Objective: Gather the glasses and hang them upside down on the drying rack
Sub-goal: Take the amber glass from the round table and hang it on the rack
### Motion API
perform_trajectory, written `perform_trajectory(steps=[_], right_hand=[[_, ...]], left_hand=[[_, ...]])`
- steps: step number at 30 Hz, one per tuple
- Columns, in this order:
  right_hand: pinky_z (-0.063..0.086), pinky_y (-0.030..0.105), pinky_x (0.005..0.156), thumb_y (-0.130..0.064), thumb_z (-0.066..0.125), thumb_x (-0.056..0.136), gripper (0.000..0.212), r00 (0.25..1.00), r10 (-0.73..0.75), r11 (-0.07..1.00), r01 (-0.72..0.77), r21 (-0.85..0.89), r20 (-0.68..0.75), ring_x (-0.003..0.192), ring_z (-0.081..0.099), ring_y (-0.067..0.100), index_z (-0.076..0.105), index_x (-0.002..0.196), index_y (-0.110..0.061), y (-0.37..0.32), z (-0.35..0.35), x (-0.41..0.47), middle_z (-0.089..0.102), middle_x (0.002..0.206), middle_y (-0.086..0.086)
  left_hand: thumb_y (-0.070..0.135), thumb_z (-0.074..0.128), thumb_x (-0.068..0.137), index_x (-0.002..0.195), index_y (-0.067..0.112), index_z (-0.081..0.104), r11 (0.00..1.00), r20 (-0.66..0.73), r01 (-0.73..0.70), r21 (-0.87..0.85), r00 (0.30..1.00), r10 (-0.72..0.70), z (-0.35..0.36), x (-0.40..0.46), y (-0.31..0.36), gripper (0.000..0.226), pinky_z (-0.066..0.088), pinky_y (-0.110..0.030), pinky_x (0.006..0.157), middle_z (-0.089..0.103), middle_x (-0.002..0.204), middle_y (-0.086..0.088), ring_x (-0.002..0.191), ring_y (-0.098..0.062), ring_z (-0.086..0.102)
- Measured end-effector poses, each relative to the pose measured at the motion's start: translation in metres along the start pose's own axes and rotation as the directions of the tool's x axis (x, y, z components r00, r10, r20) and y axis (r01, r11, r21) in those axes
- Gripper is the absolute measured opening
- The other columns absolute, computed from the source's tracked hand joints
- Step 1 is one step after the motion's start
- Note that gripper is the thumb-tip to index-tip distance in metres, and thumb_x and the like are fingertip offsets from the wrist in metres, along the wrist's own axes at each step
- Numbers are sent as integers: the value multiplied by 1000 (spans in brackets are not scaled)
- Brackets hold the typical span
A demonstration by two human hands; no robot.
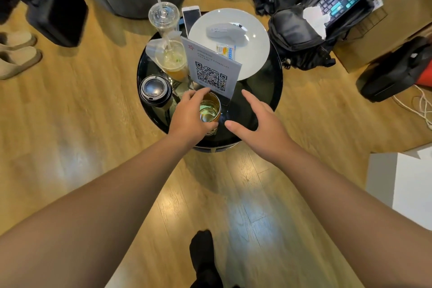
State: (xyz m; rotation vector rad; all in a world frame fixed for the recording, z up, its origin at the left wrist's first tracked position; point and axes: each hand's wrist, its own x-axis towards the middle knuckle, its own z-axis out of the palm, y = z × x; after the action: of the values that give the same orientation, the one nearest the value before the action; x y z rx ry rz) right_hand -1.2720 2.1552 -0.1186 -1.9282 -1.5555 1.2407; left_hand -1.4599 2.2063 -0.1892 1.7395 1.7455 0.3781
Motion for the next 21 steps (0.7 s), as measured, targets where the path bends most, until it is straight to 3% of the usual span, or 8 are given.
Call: perform_trajectory(steps=[4, 8, 11, 17, 19, 21], right_hand=[[37, 32, 103, -58, 74, 88, 92, 999, -1, 998, -2, 68, 49, 151, 33, 16, 22, 162, -43, -30, -22, -16, 30, 168, -7], [33, 28, 103, -53, 83, 81, 105, 992, -53, 998, 48, 43, 114, 148, 29, 8, 16, 162, -47, -79, -60, -39, 25, 169, -10], [34, 29, 104, -53, 87, 78, 112, 988, -106, 994, 103, 29, 108, 152, 28, 13, 14, 163, -49, -124, -94, -57, 22, 171, -11], [35, 34, 112, -51, 91, 72, 117, 943, -328, 944, 325, 56, 50, 150, 33, 13, 14, 160, -51, -232, -162, -86, 30, 168, -14], [40, 29, 109, -48, 93, 71, 111, 914, -404, 912, 399, 99, 35, 143, 43, 7, 21, 157, -53, -265, -181, -103, 41, 159, -20], [45, 15, 97, -42, 94, 71, 98, 881, -472, 871, 465, 157, 12, 126, 50, -11, 30, 142, -62, -297, -201, -127, 50, 138, -36]], left_hand=[[36, 95, 68, 149, 38, 44, 997, -29, -67, -34, 997, 66, -45, -17, 22, 95, 53, -37, 103, 47, 144, 4, 130, -16, 50], [44, 96, 64, 147, 39, 44, 991, -12, -133, -26, 991, 132, -118, -25, 69, 97, 51, -28, 96, 49, 144, 7, 128, -12, 49], [50, 95, 61, 145, 42, 44, 981, -9, -192, 20, 981, 192, -180, -33, 118, 99, 48, -21, 88, 50, 139, 10, 123, -10, 50], [48, 95, 61, 143, 40, 48, 965, -99, -258, 52, 960, 262, -302, -78, 231, 95, 53, -33, 96, 53, 130, 10, 115, -9, 52], [47, 95, 62, 142, 41, 48, 964, -141, -259, 59, 954, 265, -336, -102, 267, 93, 54, -33, 95, 53, 129, 11, 114, -9, 53], [48, 94, 63, 143, 41, 48, 968, -186, -245, 64, 950, 252, -367, -131, 301, 93, 53, -34, 97, 53, 132, 12, 117, -10, 52]])
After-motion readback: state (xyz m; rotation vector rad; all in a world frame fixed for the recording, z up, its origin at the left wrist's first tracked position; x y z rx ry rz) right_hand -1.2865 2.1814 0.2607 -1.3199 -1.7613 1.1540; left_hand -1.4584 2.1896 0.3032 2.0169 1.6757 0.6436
